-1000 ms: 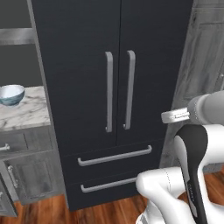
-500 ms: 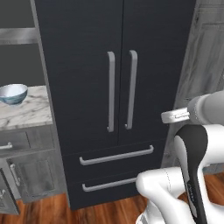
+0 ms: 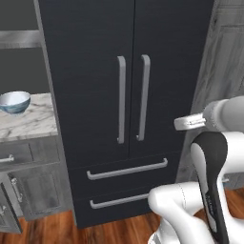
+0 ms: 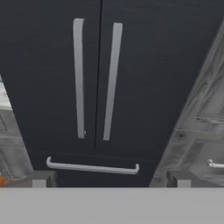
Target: Place one of the steaks on the plate and the other in the bowl. Then place the bowl in the fridge.
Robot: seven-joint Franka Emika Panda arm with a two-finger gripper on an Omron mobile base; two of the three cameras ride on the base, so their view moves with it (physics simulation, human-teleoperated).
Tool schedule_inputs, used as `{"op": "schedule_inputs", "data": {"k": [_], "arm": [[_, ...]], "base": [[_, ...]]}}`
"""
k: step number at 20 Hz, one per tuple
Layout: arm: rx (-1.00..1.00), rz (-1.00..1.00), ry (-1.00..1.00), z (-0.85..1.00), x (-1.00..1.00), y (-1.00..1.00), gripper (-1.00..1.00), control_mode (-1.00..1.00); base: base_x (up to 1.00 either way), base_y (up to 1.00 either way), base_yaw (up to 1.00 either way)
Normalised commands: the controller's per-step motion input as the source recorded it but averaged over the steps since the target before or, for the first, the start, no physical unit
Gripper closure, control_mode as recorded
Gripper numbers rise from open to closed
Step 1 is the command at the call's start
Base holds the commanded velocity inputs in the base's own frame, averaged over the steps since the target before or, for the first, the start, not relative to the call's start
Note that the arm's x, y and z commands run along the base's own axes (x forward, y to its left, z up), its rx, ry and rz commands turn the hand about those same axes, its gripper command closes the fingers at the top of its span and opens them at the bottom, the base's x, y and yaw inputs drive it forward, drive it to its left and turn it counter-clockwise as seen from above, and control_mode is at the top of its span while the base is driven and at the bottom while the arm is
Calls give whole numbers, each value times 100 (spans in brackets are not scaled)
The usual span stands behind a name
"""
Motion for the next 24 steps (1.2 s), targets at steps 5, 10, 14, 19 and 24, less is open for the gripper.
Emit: {"op": "schedule_inputs", "data": {"k": [5, 10, 14, 19, 24], "arm": [[1, 0, -2, -1, 66, 28, -100, -100], [6, 0, 0, -2, 80, 18, -100, -100], [8, 0, 0, -6, 74, 0, -100, -100], [2, 0, 0, -10, 57, 0, -100, -100], [0, -4, 1, -8, 53, -6, -100, -100]], "base": [[0, 0, 0], [0, 0, 0], [0, 0, 0], [0, 0, 0], [0, 0, 0]]}}
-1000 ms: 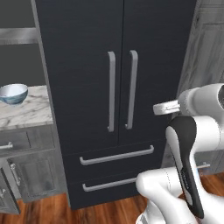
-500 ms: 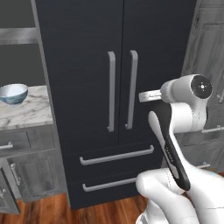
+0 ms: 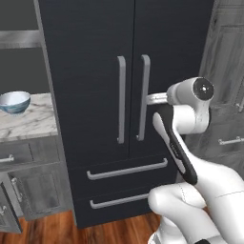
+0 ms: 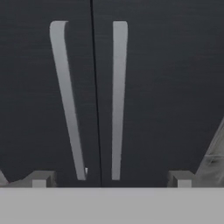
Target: Place one of the steaks on the plate and the other in the bowl. Then place the bowl in the fridge.
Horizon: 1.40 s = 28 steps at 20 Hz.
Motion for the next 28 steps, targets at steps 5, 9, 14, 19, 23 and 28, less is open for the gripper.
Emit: {"op": "schedule_inputs", "data": {"k": [5, 9, 14, 19, 23, 28], "arm": [[0, 0, 1, -5, 27, -11, -100, -100], [0, 0, 0, -9, 26, -1, -100, -100], [0, 0, 0, -9, 9, 0, -100, -100], [0, 0, 0, -28, 41, 0, -100, -100], [0, 0, 0, -26, 65, 0, -100, -100], [2, 0, 0, -24, 58, 0, -100, -100]], "base": [[0, 0, 0], [0, 0, 0], [0, 0, 0], [0, 0, 0], [0, 0, 0], [0, 0, 0]]}}
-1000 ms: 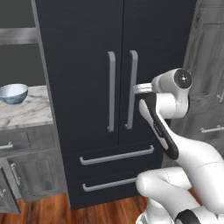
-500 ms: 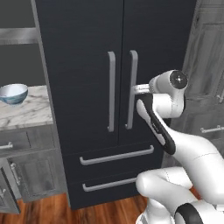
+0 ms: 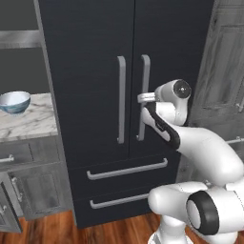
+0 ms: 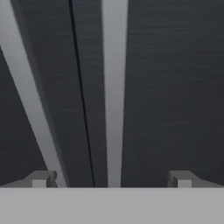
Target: Place one of the steaks on the plate and the other in the bowl. Then place the bowl in the fridge.
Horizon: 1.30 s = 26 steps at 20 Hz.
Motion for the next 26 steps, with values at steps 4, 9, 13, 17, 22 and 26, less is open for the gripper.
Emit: {"op": "schedule_inputs", "data": {"k": [4, 9, 13, 17, 22, 26], "arm": [[4, 0, 0, -4, 18, 0, -100, -100], [1, 0, 0, -9, 22, 0, -100, -100], [0, 0, 2, -12, 70, 0, -100, -100], [0, 0, 1, -1, 57, 0, -100, -100], [0, 0, 0, 0, 35, 0, -100, -100], [0, 0, 0, -2, 36, 0, -100, -100]], "base": [[0, 0, 0], [0, 0, 0], [0, 0, 0], [0, 0, 0], [0, 0, 0], [0, 0, 0]]}}
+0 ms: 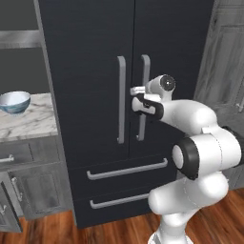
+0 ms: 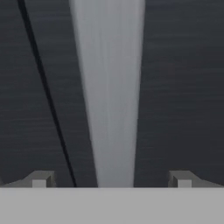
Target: Place one of the steaks on the plate and the other in the bowl. Then place the bowl in the fridge.
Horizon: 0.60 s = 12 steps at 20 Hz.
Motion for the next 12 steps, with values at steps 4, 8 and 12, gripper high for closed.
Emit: {"op": "schedule_inputs", "data": {"k": [4, 8, 12], "arm": [[0, 0, 0, -7, 43, 0, -100, -100], [0, 0, 0, -9, 40, 0, -100, -100], [0, 0, 0, -8, 32, 0, -100, -100]], "base": [[0, 0, 0], [0, 0, 0], [0, 0, 0]]}}
